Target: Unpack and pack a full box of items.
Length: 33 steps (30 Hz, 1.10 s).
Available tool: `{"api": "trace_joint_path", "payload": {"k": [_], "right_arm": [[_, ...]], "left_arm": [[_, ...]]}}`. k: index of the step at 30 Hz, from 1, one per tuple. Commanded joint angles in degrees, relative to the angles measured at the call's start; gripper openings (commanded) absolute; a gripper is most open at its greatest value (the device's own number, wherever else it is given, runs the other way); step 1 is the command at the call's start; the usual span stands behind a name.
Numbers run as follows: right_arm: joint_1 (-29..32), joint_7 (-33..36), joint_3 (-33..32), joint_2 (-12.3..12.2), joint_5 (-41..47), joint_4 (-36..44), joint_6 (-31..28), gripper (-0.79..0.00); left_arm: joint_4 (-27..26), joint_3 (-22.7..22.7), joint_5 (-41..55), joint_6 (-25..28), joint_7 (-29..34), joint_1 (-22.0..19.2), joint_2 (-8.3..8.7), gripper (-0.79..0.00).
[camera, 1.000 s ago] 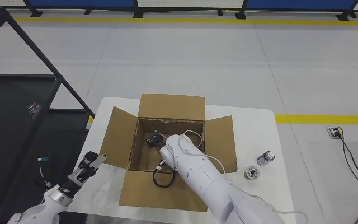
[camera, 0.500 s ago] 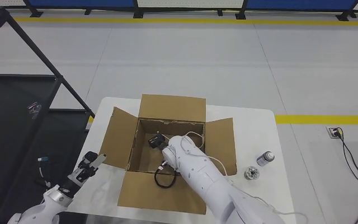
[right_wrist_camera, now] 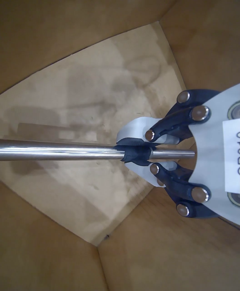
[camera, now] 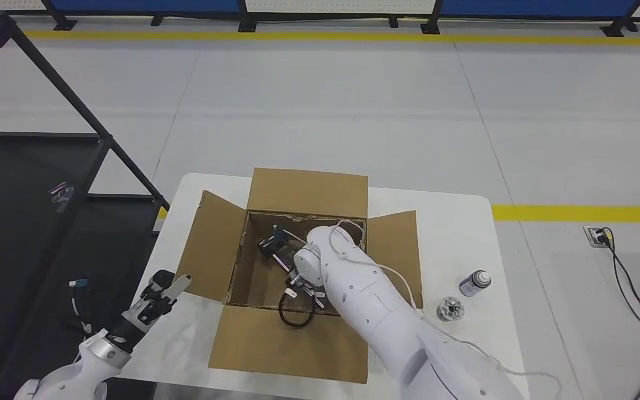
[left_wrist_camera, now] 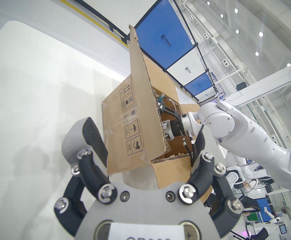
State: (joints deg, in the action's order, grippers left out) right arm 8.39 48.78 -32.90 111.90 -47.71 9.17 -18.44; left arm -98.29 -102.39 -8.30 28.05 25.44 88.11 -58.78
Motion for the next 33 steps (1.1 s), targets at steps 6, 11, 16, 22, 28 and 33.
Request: {"api": "trace_joint_path", "payload": {"k": [6,11,16,22,28,33], "right_arm": [[-1.8,-1.3,-0.7,-1.6,-0.2,0.9,-11.4,-0.785],[-2.1,-4.7,-0.8,-2.9,-1.4,2.0,-17.3,-0.785],[-2.5,-8.7,-1.3,-4.7,-2.6,2.7,-20.5,-0.785],[-2.6,-13.1,-2.5,-7.2,-3.2,3.6,-24.4,-0.785],[-2.1,-16.1,-3.9,-10.0,-4.1,7.3,-26.1,-0.785],[-0.7,-18.8,-6.1,-13.4,-4.9,11.6,-30.3,-0.785]], "left_arm": [[0.1,0.3,-0.3,-0.2,0.0,-0.2,-0.01,0.000],[0.2,0.8,-0.5,-0.3,0.3,-0.5,-0.02,0.000],[-0.1,1.3,-0.8,-0.5,0.5,-0.8,-0.03,0.000],[-0.2,1.6,-1.3,-0.5,0.6,-1.0,-0.03,0.000],[-0.4,2.1,-1.6,-0.7,0.8,-1.2,-0.03,0.000],[-0.5,2.2,-1.9,-0.8,0.6,-1.3,-0.03,0.000]]}}
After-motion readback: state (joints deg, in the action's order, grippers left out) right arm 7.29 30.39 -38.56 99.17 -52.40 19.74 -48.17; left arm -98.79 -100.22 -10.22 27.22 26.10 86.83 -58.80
